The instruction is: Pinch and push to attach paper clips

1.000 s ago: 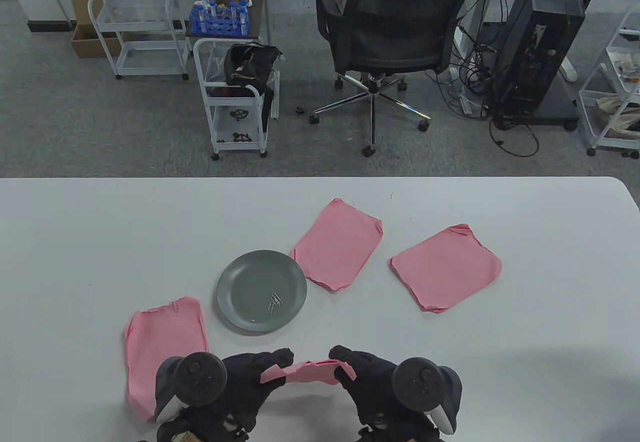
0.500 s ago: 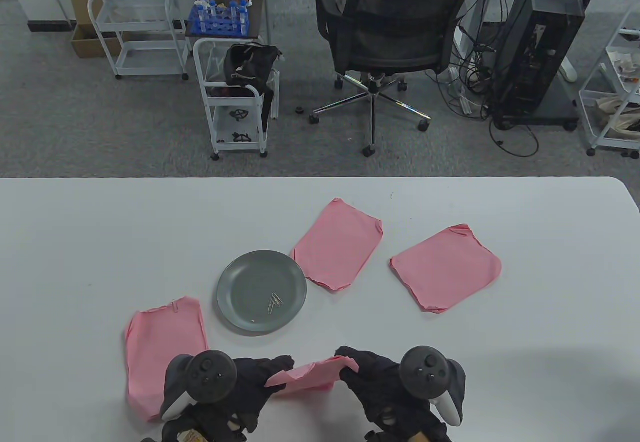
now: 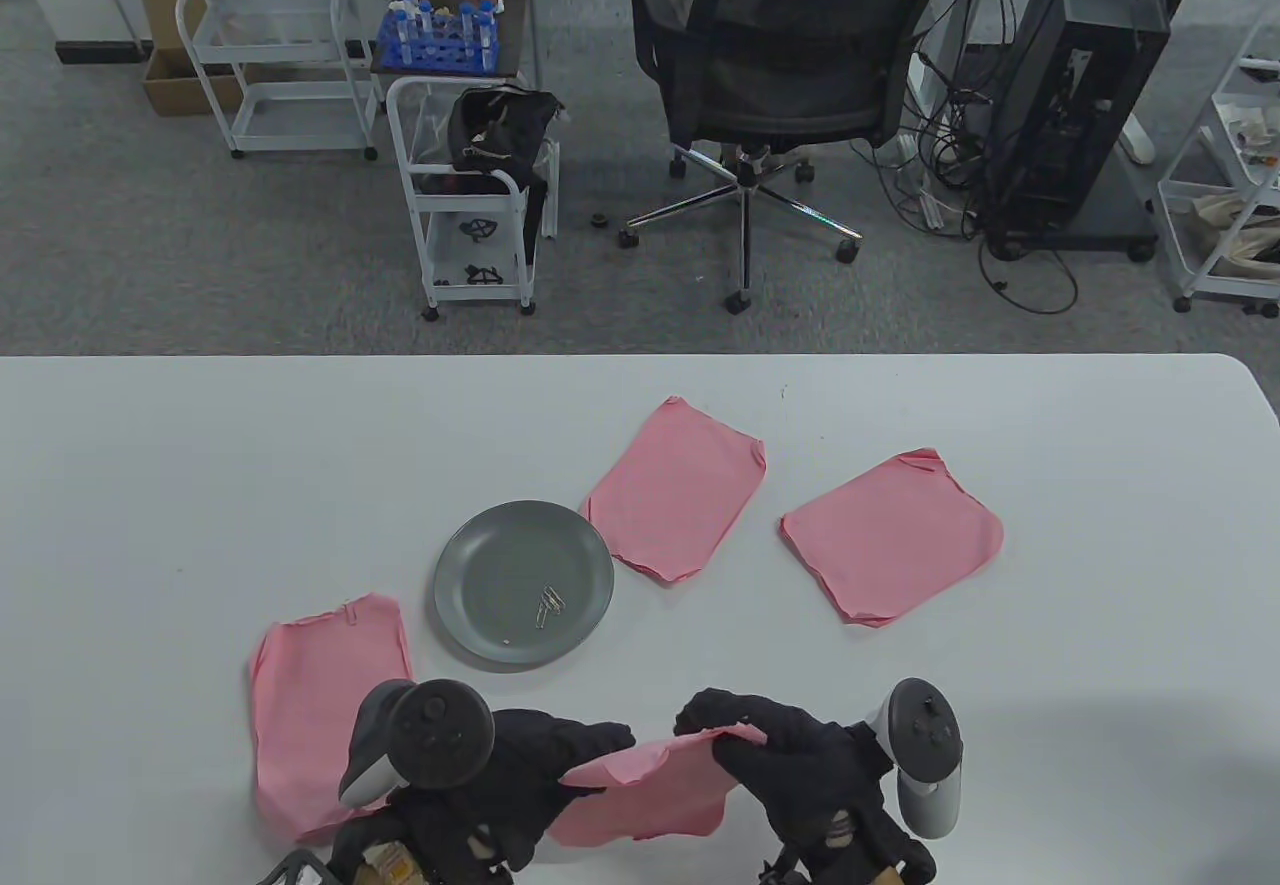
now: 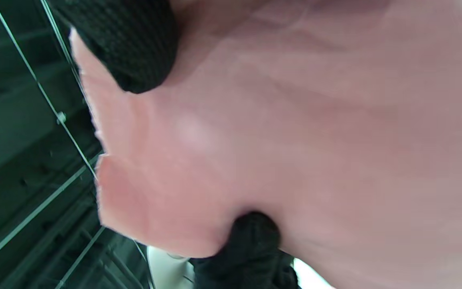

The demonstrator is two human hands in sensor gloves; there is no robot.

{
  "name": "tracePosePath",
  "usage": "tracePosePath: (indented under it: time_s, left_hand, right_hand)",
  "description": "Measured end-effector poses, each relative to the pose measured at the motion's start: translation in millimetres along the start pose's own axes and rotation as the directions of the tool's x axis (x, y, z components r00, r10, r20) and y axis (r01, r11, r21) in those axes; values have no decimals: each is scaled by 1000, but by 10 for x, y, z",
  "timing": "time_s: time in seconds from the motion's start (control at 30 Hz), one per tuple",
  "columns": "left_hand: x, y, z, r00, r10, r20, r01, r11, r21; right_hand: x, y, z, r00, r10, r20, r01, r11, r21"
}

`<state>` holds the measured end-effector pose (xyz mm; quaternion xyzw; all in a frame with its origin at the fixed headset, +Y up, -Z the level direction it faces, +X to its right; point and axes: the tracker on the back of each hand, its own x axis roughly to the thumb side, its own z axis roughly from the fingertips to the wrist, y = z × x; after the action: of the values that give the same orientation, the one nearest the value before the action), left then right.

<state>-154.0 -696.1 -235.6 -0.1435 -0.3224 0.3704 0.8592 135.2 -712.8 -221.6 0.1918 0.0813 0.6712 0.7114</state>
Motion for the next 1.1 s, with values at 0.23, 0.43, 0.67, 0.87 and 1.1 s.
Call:
tracePosePath:
  time_s: [0.23,0.43,0.67,0.87,1.1]
  left_hand:
    - [-382,693,-44,966,-35,-258,134,916,379]
    - [-880,733,-318,799,-332,-501,391,920,13]
    - [-1109,274,-727,596,-638,-488,514,770,-379]
    - [-1194,179,-765,613,-623,-486,516,781,-352]
    - [-1158,149,-650,647,-616,-450,588,778,-220]
  right_hand:
    - [250,-334,288,910,411,-52,-367,741,-563]
    - [234,-471,340,948,317,-34,-272,749,-604]
    - [219,-407,296,940,341,-33,-299,768,-567]
    - [186,-374,251,942,334,-36,-301,793,-530]
    - [170,-301,216,931,362,-48,-336,797,-503]
